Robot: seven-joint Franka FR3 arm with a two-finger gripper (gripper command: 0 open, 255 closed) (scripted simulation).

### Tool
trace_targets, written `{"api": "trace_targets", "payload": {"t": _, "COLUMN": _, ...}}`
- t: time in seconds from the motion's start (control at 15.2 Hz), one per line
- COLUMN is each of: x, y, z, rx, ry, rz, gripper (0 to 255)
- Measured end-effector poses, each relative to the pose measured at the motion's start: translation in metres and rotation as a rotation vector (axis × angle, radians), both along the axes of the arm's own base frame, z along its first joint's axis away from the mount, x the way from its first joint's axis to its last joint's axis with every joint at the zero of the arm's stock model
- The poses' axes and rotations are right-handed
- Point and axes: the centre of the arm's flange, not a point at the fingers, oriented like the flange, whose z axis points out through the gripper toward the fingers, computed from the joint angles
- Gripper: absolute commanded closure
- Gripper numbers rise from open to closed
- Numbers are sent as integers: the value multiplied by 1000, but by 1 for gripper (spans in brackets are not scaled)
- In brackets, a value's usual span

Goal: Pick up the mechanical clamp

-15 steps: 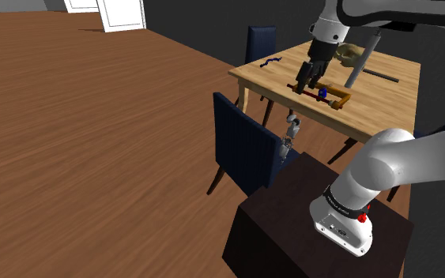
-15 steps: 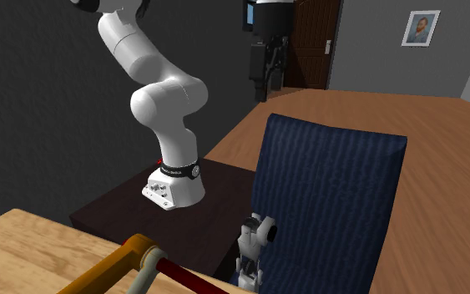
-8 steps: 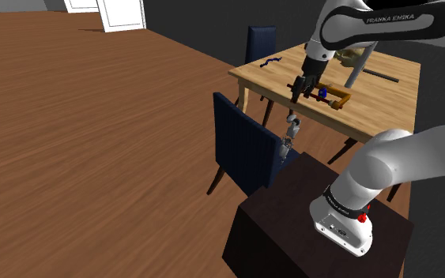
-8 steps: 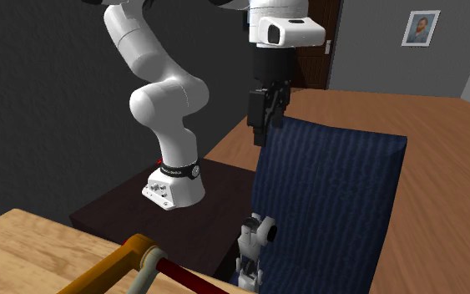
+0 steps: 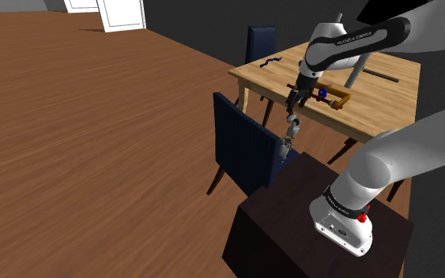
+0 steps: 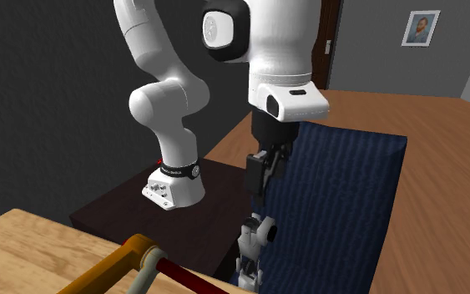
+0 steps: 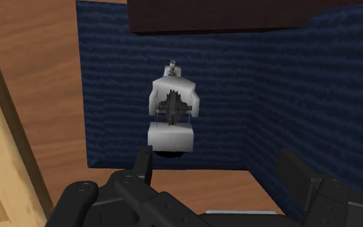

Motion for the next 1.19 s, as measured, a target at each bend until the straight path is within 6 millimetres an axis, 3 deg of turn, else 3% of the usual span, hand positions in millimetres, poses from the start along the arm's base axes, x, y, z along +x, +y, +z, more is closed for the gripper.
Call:
{"api": "trace_targets", "payload": {"t": 0.26, "x": 8, "y": -26, "z": -33, "rx": -6, "ry": 0, "rz": -15, "gripper": 0}}
{"api": "trace_targets", "payload": {"t": 0.73, "x": 9, "y": -29, "z": -69, "rx": -7, "ry": -1, "rz": -17, "gripper": 0}}
{"api": "trace_targets", "payload": {"t": 0.79, "x": 10, "y": -29, "z": -72, "rx": -7, "ry": -1, "rz": -17, "gripper": 255}}
{"api": "trace_targets", "payload": {"t": 1.19, "x": 10, "y": -30, "z": -73, "rx": -9, "ry": -3, "rz": -18, "gripper": 255}}
